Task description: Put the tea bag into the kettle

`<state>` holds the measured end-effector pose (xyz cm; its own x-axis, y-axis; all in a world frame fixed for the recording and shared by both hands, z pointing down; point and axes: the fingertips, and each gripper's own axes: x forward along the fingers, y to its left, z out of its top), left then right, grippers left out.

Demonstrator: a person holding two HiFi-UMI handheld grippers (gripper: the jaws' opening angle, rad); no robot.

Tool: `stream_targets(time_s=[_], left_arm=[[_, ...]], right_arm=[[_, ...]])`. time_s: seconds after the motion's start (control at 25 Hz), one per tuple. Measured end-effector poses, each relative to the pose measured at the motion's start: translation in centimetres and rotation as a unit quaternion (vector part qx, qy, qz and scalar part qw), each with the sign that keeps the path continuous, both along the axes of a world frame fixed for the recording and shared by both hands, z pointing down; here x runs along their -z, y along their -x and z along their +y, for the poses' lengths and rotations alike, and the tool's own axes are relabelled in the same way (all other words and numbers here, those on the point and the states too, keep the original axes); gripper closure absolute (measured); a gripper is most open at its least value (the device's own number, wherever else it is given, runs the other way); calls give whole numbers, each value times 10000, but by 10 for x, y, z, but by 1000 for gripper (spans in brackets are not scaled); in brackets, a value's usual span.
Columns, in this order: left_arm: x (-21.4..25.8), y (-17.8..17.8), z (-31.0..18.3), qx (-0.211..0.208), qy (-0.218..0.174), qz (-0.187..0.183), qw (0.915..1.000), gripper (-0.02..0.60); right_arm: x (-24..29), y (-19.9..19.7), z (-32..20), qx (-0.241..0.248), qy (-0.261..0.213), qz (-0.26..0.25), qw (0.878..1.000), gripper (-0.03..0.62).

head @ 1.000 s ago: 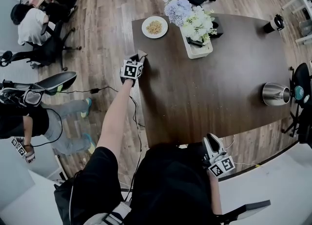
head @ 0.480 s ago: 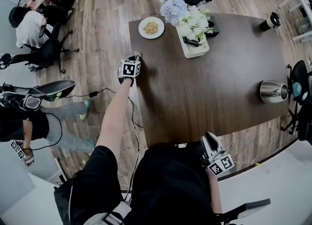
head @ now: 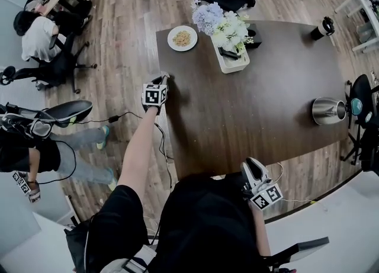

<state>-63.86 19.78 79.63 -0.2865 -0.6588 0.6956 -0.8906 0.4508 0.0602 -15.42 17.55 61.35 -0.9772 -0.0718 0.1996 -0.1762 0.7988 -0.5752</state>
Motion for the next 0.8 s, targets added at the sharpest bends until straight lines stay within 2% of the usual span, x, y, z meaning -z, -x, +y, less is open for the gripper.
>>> stream_targets(time_s=[0.24, 0.52, 0.8], left_arm=[[52, -28, 12, -331, -468, -397, 9976, 560], [121, -74, 34, -697, -999, -941, 9881, 560], [175, -130, 47, -820, -1549, -1147, 9778, 560]], right_arm=[[11, 9, -3, 140, -156, -186, 9996, 490], [32, 26, -17, 488, -614, -402, 9961, 490], [49, 38, -33, 859, -1052, -505, 9894, 490]])
